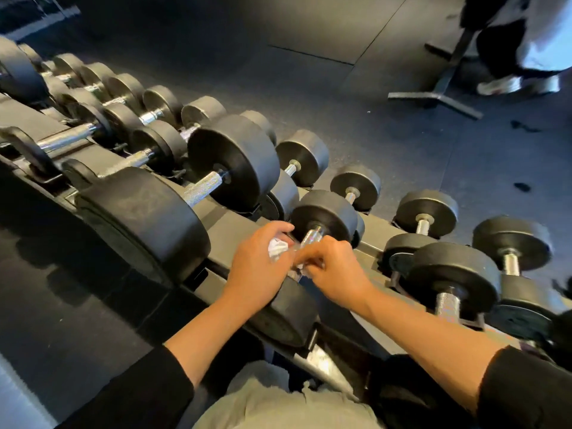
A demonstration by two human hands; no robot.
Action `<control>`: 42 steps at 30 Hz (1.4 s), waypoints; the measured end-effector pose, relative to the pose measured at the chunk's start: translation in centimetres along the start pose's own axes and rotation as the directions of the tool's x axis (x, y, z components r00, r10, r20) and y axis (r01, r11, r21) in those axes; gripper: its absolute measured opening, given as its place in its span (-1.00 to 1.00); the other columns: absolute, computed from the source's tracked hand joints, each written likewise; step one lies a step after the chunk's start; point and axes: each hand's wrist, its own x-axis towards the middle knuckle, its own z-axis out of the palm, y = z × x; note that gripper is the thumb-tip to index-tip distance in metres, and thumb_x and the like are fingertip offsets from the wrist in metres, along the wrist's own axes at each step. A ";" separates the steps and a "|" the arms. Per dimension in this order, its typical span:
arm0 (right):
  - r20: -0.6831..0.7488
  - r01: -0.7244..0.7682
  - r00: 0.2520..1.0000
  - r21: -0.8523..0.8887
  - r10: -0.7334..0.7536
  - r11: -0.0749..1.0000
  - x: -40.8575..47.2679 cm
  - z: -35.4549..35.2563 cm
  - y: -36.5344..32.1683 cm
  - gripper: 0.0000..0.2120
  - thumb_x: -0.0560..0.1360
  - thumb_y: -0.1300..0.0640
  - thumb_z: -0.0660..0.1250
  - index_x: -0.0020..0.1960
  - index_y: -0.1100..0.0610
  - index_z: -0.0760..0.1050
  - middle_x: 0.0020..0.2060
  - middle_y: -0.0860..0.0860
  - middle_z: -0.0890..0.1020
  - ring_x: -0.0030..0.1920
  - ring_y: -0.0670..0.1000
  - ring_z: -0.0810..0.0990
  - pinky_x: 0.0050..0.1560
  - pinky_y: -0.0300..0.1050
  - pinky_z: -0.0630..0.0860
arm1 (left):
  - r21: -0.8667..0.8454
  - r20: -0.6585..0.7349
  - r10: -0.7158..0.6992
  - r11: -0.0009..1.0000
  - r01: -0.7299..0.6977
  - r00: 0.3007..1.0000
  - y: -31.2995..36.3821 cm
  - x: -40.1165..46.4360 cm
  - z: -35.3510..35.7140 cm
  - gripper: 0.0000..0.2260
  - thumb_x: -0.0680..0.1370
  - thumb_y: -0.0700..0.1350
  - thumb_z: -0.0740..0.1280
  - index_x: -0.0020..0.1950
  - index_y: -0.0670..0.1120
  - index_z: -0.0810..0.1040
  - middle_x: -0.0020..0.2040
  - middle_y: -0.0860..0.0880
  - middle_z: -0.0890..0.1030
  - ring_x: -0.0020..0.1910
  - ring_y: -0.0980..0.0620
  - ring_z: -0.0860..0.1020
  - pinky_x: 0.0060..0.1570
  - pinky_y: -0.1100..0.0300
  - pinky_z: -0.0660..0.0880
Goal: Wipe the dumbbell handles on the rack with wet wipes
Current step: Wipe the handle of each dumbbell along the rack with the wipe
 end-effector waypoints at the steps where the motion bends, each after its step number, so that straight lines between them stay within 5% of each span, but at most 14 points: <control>1: 0.012 -0.035 0.999 0.067 0.034 0.997 -0.6 0.5 -0.5 -0.70 0.39 0.45 0.30 -0.05 0.16 0.68 -0.14 -0.08 0.62 -0.21 -0.40 0.49 -0.10 -0.60 0.33 | -0.033 0.018 -0.002 0.999 0.003 1.000 -0.7 0.7 -0.3 -0.71 0.48 -0.24 0.36 0.18 -0.01 0.53 -0.06 0.09 0.60 -0.04 0.12 0.52 0.00 0.32 0.41; 5: 0.132 -0.195 0.978 0.317 0.160 0.928 -1.6 0.8 -0.8 -0.72 0.43 0.45 0.32 -0.03 0.16 0.68 -0.08 -0.01 0.70 -0.06 -0.06 0.65 0.05 -0.18 0.58 | -0.033 0.093 0.014 0.999 -0.011 0.996 -4.2 3.0 -0.8 -0.73 0.54 -0.24 0.29 0.22 -0.04 0.52 0.03 0.02 0.61 -0.02 0.07 0.52 -0.11 0.49 0.34; 9: 0.134 -0.299 0.954 0.341 0.269 0.891 -1.3 0.1 -1.7 -0.80 0.47 0.37 0.34 -0.03 0.16 0.68 -0.07 -0.03 0.70 -0.01 -0.09 0.64 0.10 -0.19 0.55 | -0.088 0.149 -0.023 0.995 0.036 0.989 -6.8 4.7 -0.2 -0.77 0.57 -0.21 0.25 0.21 -0.06 0.52 -0.03 -0.08 0.60 -0.07 -0.14 0.58 -0.10 0.14 0.45; 14: -0.280 -0.330 0.904 0.024 0.323 0.944 2.3 0.6 -2.7 -0.76 0.50 0.34 0.32 0.04 0.08 0.66 0.01 -0.04 0.67 0.05 -0.11 0.61 0.19 -0.22 0.49 | -0.025 0.146 0.034 0.999 -0.030 0.989 -8.7 5.3 0.4 -0.69 0.53 -0.28 0.27 0.27 -0.10 0.50 0.18 -0.10 0.56 0.16 -0.11 0.50 0.13 0.04 0.40; 18: -0.142 -0.277 0.960 -0.379 0.240 0.883 5.6 1.5 -2.6 -0.75 0.52 0.30 0.28 0.15 0.13 0.61 0.14 0.02 0.63 0.18 -0.02 0.53 0.23 -0.28 0.35 | 0.024 0.126 0.082 0.996 -0.085 0.989 -9.3 5.4 0.9 -0.66 0.51 -0.31 0.31 0.27 -0.14 0.50 0.18 -0.14 0.55 0.19 -0.14 0.47 0.11 0.05 0.40; 22: 0.000 -0.253 0.951 -0.572 0.308 0.781 5.8 2.4 -2.6 -0.74 0.56 0.19 0.22 0.16 0.10 0.61 0.15 -0.02 0.60 0.22 -0.02 0.37 0.20 -0.19 0.33 | 0.069 0.119 0.153 0.984 -0.162 0.981 -9.8 5.2 1.1 -0.63 0.44 -0.31 0.41 0.24 -0.18 0.52 0.11 -0.18 0.57 0.10 -0.17 0.53 -0.02 0.11 0.42; 30: 0.064 -0.336 0.911 -0.454 0.406 0.825 4.4 1.2 -3.9 -0.77 0.55 0.17 0.27 0.17 0.07 0.60 0.20 -0.04 0.57 0.29 -0.06 0.36 0.31 -0.13 0.28 | 0.136 0.092 0.246 0.957 -0.257 0.965 -10.0 5.3 1.3 -0.54 0.25 -0.35 0.55 0.11 -0.23 0.56 -0.08 -0.20 0.60 -0.14 -0.18 0.58 -0.25 0.21 0.34; 42: 0.249 -0.443 0.845 -0.169 0.473 0.880 3.3 -0.6 -6.1 -0.77 0.47 0.33 0.33 0.05 0.12 0.65 0.06 -0.08 0.64 0.12 -0.20 0.55 0.23 -0.20 0.45 | 0.061 0.072 0.263 0.961 -0.268 0.962 -10.4 4.8 1.4 -0.53 0.23 -0.36 0.56 0.11 -0.24 0.57 -0.10 -0.19 0.61 -0.17 -0.14 0.58 -0.23 0.25 0.33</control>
